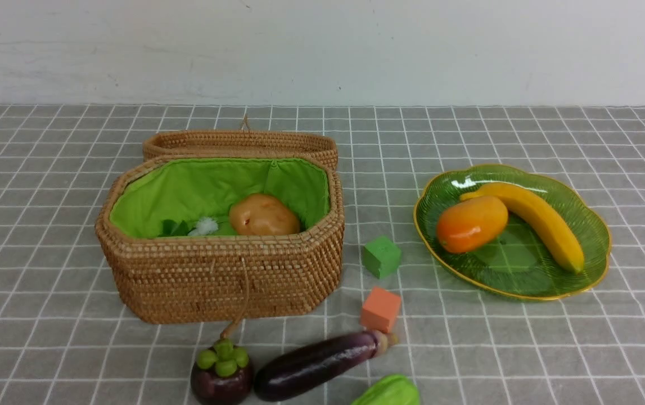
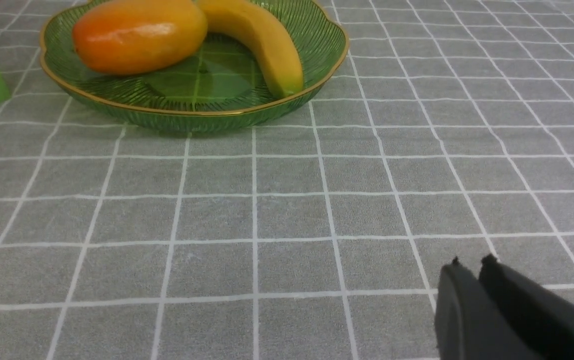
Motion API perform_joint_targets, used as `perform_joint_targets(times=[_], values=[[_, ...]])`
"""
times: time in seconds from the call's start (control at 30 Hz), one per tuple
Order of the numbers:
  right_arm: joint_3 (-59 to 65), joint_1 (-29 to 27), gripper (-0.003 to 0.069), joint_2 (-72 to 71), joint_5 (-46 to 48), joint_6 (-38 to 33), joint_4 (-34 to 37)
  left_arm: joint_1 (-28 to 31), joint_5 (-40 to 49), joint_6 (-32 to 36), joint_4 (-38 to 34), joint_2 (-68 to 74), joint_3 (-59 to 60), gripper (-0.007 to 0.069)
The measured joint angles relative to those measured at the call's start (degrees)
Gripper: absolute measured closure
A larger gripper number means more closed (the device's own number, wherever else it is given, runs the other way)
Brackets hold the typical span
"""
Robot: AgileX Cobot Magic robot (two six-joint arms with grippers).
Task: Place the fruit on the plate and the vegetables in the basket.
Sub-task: Grab a mangosteen with your left arm and put it on the plate on the right
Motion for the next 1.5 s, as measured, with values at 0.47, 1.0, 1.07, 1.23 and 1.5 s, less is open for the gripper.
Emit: perform_joint_targets(times=[0.47, 1.0, 1.07, 1.23, 1.5], values=[[0.0, 0.0, 0.0578, 0.0, 0.0, 0.0, 0.0, 0.0, 38.4, 26.1, 5.7, 29.8, -30.7, 0.0386], [0.0, 0.0, 0.0558, 0.0, 0.0, 0.0, 0.0, -16.1, 55.5, 23.3, 5.0, 60.0, -38.5, 0.0298], [0.0, 0.0, 0.0557, 0.0, 0.0, 0.0, 0.0, -19.1, 56.7, 19.8, 7.8, 65.5, -40.2, 0.0230], [0.0, 0.0, 0.0550, 0.0, 0.0, 0.0, 0.0, -21.2, 56.2, 10.4, 12.4, 79.0, -43.0, 0.0007], [0.0, 0.0, 0.0540, 0.0, 0.0, 0.0, 0.0, -21.3, 48.2, 9.1, 8.4, 93.4, -43.2, -0.0023]])
